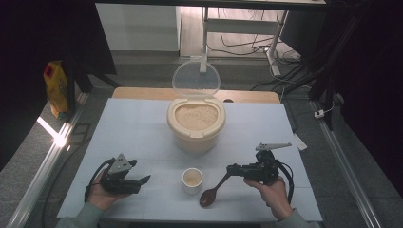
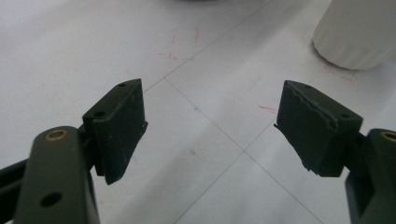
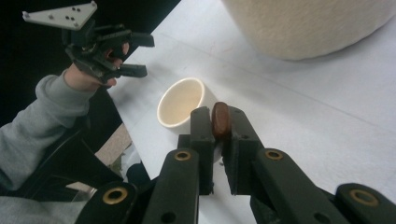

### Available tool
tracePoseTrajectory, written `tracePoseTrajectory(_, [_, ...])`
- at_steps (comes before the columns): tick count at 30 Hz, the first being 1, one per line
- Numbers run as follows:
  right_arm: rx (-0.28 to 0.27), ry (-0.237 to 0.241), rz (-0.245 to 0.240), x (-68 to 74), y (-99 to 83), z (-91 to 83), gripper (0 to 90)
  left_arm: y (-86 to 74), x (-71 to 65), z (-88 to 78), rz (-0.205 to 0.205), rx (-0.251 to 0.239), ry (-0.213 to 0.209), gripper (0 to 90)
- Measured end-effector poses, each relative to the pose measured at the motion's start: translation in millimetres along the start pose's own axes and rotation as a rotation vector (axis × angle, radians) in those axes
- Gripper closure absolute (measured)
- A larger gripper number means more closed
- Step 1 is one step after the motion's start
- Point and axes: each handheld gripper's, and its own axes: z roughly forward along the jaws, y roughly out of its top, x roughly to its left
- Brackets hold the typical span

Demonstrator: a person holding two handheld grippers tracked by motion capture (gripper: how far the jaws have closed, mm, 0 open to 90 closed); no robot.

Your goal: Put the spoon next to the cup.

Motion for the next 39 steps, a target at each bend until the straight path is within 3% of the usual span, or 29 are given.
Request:
tracePoseTrajectory(8, [0.001,0.006,0.012,-6.3,2.3,10.4,81.7,0.0,-0.1,0.2,0.0,0.001,0.0,23.5])
tracePoseTrajectory(23, [-0.026,-0.067,0.042,-30.6,6.6,35.8,75.0,-0.6,0.2,0.1,0.002,0.003,0.002,23.5])
tracePoseTrajectory(39, [0.035,-0.168,0.059,-50.6,7.5,65.2,65.2,-0.8,0.0,0.6,0.003,0.005,0.002,23.5])
